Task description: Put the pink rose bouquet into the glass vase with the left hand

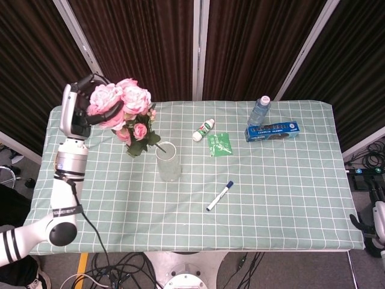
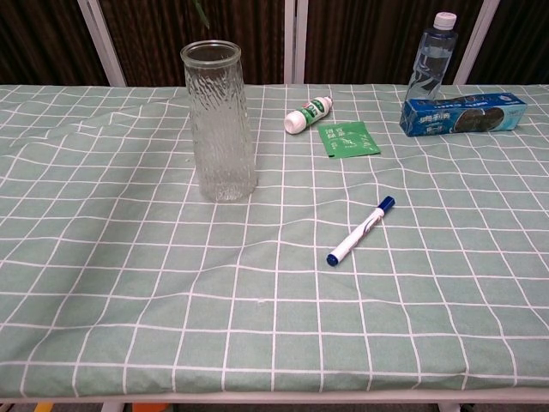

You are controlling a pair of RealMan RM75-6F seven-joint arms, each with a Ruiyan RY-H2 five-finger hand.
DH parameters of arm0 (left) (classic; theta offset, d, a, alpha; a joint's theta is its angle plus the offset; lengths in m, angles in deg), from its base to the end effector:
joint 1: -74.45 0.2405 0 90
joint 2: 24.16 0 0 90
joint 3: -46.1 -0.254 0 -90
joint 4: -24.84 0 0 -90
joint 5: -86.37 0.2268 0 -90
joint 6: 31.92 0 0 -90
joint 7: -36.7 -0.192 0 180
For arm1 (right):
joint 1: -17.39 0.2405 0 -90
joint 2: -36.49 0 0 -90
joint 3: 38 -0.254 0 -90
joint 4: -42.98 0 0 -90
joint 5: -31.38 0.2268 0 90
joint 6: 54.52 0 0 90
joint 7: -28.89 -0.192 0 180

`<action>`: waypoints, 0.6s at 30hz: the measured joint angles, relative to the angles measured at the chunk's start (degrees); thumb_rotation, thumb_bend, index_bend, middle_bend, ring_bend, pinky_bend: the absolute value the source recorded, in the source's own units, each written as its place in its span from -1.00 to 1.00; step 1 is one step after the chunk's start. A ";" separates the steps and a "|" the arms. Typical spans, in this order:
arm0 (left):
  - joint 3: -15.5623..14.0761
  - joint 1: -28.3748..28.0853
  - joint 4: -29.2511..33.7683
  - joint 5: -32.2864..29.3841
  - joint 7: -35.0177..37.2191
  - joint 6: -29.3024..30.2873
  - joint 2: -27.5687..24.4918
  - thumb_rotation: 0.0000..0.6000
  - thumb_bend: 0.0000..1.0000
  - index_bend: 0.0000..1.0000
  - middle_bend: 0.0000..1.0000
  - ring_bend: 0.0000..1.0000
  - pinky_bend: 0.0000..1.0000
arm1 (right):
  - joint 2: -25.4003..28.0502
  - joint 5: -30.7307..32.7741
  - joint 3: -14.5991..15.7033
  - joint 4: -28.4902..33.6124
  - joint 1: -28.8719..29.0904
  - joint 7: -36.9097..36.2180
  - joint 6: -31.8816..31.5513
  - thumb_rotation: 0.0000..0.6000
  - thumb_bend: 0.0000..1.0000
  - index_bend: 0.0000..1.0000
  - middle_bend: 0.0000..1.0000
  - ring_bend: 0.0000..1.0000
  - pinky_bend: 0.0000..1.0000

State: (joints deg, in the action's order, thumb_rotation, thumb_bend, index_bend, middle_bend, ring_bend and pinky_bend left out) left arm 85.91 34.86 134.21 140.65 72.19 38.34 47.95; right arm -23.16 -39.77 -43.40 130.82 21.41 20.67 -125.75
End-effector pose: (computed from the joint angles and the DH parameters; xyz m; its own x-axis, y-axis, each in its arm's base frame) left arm -0.0241 0.4239 0.1821 -0.8139 0.1312 0.5660 0.4945 -0.3553 0.7933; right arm -0.4001 -0.2268 0.1721 0.3236 -0.1428 0.9354 -0.8897 0.2906 0.3521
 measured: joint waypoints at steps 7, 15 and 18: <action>-2.49 -2.86 -5.27 0.20 -2.76 -0.31 5.06 1.00 -0.59 0.17 0.14 0.08 0.35 | -0.20 -0.16 -0.02 -0.48 -0.14 -0.70 -0.04 1.00 -0.60 -1.00 -1.00 -1.00 -1.00; -5.85 -4.83 -12.33 4.75 -5.87 1.27 10.19 1.00 -0.59 0.15 0.13 0.06 0.33 | -0.78 -0.99 -0.06 -0.48 0.50 -0.62 0.38 1.00 -0.60 -1.00 -1.00 -1.00 -1.00; -7.66 -4.81 -12.99 6.42 -6.74 1.35 11.05 1.00 -0.59 0.10 0.10 0.04 0.29 | -1.03 -0.53 0.02 -0.94 0.48 -0.52 0.68 1.00 -0.60 -1.00 -1.00 -1.00 -1.00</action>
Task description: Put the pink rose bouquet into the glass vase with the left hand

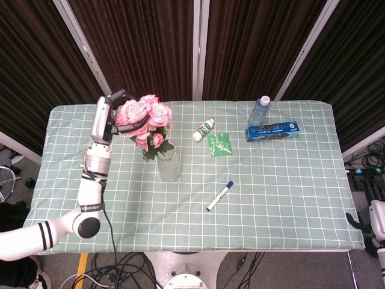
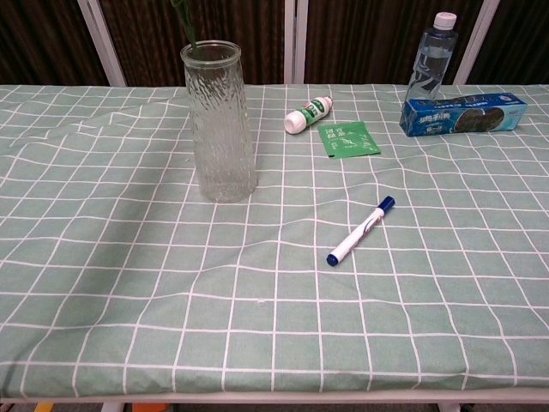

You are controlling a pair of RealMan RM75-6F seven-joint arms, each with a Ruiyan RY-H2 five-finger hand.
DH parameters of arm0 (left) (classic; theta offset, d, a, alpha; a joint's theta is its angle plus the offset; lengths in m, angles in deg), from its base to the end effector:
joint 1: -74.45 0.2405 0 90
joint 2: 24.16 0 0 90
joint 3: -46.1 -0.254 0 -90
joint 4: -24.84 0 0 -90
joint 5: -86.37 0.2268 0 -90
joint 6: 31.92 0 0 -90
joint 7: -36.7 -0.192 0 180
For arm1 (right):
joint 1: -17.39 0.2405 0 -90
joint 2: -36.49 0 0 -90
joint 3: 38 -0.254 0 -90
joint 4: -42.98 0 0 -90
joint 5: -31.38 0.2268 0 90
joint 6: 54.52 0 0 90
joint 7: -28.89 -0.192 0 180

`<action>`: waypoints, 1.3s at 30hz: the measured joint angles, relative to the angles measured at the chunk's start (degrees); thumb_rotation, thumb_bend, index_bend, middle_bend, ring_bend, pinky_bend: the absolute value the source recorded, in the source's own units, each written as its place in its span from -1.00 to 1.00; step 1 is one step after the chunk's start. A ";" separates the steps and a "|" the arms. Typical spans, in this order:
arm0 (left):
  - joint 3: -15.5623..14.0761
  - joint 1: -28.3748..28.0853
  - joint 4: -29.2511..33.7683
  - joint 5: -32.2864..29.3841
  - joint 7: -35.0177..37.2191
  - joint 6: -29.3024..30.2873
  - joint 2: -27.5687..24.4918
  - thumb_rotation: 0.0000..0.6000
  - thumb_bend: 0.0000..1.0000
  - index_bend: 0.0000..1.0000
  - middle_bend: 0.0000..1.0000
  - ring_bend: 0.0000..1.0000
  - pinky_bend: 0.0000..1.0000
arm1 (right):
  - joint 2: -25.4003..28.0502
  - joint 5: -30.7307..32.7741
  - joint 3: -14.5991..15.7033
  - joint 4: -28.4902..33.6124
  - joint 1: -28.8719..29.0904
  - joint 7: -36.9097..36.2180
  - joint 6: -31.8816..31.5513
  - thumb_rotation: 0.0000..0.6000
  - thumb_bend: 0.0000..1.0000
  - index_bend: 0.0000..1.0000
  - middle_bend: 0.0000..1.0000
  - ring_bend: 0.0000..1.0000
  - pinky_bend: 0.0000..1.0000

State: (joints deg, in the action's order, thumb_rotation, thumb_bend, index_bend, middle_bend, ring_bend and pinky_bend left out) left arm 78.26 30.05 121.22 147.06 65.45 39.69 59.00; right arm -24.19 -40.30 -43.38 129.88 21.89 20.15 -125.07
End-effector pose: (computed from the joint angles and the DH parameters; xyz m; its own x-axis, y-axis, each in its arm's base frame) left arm -0.0303 0.4381 0.1131 -0.6829 0.1055 0.7228 0.6493 -0.3656 0.6668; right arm -0.4000 -0.2301 0.1651 0.3135 -0.1509 0.9375 -0.8964 0.2789 0.3446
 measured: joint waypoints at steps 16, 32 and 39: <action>-5.64 0.66 -2.65 13.31 11.21 -6.22 -2.41 1.00 -1.00 -1.00 -0.90 -0.86 -0.60 | 0.41 1.53 0.01 0.03 -0.50 -0.04 0.69 1.00 -0.60 -1.00 -1.00 -1.00 -1.00; -6.00 7.93 -5.00 11.20 10.25 1.04 -6.34 1.00 -1.00 -0.98 -0.86 -0.87 -0.62 | 1.30 0.09 0.10 0.93 -1.37 -0.15 -1.53 1.00 -0.59 -1.00 -1.00 -1.00 -1.00; -12.13 12.86 -14.36 15.63 0.96 8.87 -5.50 1.00 -1.00 -0.88 -0.84 -0.87 -0.65 | 1.72 -1.78 0.43 2.59 -1.92 1.02 -3.83 1.00 -0.60 -1.00 -1.00 -1.00 -1.00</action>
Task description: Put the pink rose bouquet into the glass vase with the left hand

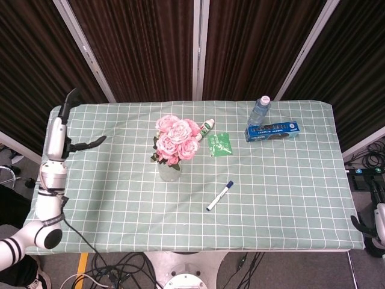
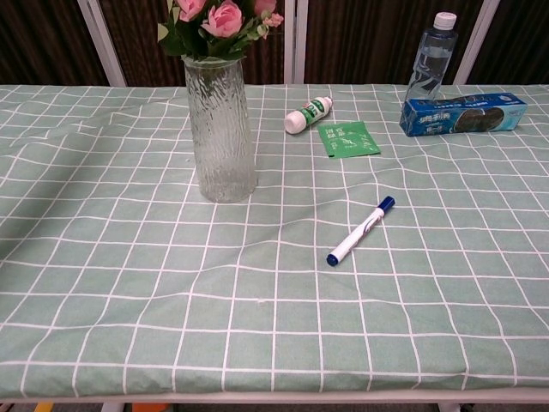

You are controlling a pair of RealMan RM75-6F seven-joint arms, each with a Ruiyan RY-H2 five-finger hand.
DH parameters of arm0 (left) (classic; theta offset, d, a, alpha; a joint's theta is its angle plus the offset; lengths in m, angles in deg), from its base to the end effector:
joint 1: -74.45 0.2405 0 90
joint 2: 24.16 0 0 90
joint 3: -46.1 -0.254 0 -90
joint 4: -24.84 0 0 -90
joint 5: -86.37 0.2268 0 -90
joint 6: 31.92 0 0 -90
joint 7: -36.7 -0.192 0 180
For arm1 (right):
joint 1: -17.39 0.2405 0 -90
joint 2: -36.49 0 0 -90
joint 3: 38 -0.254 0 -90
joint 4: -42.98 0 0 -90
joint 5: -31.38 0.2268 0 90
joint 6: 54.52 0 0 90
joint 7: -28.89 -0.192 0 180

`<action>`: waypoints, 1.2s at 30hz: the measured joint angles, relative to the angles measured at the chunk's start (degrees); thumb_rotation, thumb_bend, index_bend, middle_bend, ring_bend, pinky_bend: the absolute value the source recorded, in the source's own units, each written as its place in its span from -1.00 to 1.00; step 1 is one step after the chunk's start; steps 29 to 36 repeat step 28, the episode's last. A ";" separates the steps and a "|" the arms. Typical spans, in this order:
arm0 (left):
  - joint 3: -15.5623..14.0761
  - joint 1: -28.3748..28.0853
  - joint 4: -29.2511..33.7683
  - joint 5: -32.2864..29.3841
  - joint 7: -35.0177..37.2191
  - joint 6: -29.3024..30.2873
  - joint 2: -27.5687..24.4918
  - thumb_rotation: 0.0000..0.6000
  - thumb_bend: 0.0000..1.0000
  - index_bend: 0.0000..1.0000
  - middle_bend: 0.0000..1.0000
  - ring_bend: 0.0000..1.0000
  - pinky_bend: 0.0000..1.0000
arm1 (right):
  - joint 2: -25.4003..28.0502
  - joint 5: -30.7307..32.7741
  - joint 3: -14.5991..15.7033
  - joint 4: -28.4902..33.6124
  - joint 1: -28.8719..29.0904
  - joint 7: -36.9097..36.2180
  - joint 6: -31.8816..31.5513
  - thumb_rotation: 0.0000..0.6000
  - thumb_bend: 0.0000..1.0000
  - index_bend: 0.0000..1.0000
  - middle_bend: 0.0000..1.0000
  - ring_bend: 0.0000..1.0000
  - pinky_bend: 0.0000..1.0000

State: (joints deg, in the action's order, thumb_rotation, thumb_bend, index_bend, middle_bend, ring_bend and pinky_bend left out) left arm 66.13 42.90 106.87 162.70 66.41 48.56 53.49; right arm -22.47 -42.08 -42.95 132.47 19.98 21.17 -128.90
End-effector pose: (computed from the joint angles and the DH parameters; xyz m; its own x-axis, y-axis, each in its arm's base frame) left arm -0.1743 0.4103 0.1442 -0.3210 -0.1478 0.9355 0.8911 -0.3816 0.2455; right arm -0.3903 -0.2184 0.1757 0.3384 -0.1190 0.9334 -0.8952 0.2650 0.3584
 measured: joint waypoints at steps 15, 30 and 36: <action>-16.84 15.08 1.88 7.24 -31.43 9.00 -1.71 1.00 -1.00 -0.97 -0.93 -0.98 -0.80 | 0.43 -3.54 0.98 2.92 -1.22 2.18 -3.88 1.00 -0.60 -1.00 -1.00 -1.00 -1.00; -20.32 21.97 3.21 8.35 -34.32 11.69 -3.10 1.00 -1.00 -0.97 -0.94 -0.99 -0.80 | -1.37 -3.74 1.10 2.69 -0.79 2.82 -3.50 1.00 -0.60 -1.00 -1.00 -1.00 -1.00; -20.32 21.97 3.21 8.35 -34.32 11.69 -3.10 1.00 -1.00 -0.97 -0.94 -0.99 -0.80 | -1.37 -3.74 1.10 2.69 -0.79 2.82 -3.50 1.00 -0.60 -1.00 -1.00 -1.00 -1.00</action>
